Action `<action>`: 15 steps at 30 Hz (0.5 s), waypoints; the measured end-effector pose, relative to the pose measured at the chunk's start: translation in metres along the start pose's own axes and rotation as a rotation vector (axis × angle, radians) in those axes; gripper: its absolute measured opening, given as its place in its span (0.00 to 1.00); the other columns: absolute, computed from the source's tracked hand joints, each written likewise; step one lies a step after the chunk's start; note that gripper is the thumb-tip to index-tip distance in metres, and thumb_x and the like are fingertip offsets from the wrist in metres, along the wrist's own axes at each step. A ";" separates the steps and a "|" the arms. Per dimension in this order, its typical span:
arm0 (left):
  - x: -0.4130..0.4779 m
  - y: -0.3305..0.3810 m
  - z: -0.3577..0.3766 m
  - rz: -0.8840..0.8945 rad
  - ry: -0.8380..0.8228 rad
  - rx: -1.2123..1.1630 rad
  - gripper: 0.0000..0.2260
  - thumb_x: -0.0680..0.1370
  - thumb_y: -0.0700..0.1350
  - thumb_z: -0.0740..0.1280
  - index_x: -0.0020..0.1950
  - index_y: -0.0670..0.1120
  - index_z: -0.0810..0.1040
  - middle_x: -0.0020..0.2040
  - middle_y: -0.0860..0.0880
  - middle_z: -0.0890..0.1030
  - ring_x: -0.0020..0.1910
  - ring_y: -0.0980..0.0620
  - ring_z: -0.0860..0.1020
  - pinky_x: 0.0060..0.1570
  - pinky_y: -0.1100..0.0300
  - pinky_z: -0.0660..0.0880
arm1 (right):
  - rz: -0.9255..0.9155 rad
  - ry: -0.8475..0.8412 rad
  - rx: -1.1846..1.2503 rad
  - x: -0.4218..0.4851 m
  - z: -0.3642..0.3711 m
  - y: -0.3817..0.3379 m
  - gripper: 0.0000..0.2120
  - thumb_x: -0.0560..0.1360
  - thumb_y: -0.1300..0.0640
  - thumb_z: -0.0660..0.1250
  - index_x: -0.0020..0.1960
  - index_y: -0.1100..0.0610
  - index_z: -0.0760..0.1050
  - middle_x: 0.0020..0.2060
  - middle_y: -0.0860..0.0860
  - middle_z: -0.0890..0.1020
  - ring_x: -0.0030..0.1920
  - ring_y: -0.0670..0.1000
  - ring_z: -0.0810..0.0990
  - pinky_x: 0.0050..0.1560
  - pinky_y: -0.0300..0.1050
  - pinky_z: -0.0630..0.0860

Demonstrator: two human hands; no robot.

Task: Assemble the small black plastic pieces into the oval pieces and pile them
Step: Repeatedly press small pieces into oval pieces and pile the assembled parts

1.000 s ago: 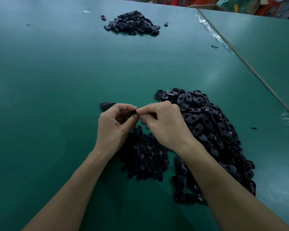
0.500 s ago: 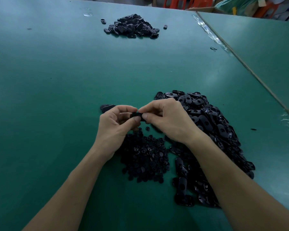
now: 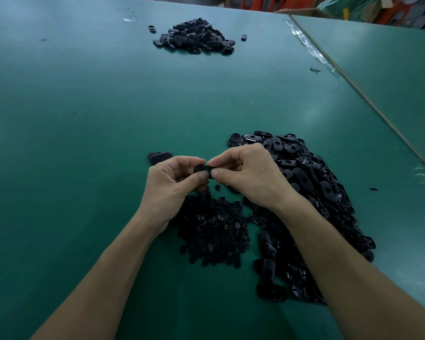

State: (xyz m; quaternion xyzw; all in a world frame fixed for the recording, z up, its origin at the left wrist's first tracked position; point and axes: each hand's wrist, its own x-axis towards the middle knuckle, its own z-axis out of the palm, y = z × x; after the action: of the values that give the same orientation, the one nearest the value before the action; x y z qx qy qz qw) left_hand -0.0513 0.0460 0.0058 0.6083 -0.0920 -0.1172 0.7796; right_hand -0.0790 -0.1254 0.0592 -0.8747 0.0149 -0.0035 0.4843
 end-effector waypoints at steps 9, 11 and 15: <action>-0.001 -0.001 0.000 0.043 0.061 0.083 0.08 0.71 0.34 0.76 0.46 0.45 0.84 0.37 0.48 0.86 0.36 0.54 0.84 0.38 0.64 0.81 | -0.051 0.092 -0.123 -0.005 0.007 -0.006 0.07 0.74 0.63 0.73 0.50 0.55 0.86 0.40 0.43 0.85 0.41 0.36 0.83 0.46 0.29 0.78; -0.001 0.000 0.001 0.049 0.080 0.084 0.08 0.71 0.33 0.76 0.45 0.45 0.84 0.36 0.48 0.86 0.34 0.54 0.84 0.38 0.64 0.80 | -0.052 0.076 -0.119 -0.005 0.005 -0.007 0.07 0.74 0.63 0.73 0.51 0.55 0.86 0.40 0.43 0.86 0.41 0.36 0.83 0.46 0.30 0.79; -0.001 0.002 0.001 0.054 0.117 0.073 0.08 0.67 0.40 0.78 0.43 0.45 0.84 0.35 0.47 0.85 0.32 0.53 0.83 0.35 0.63 0.80 | -0.052 0.047 -0.124 -0.004 0.004 -0.008 0.08 0.74 0.63 0.74 0.51 0.55 0.86 0.40 0.42 0.85 0.41 0.35 0.83 0.46 0.27 0.77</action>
State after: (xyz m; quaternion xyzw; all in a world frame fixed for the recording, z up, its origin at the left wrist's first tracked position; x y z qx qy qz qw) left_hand -0.0523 0.0459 0.0075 0.6393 -0.0670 -0.0568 0.7639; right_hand -0.0828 -0.1176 0.0637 -0.9028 0.0038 -0.0355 0.4286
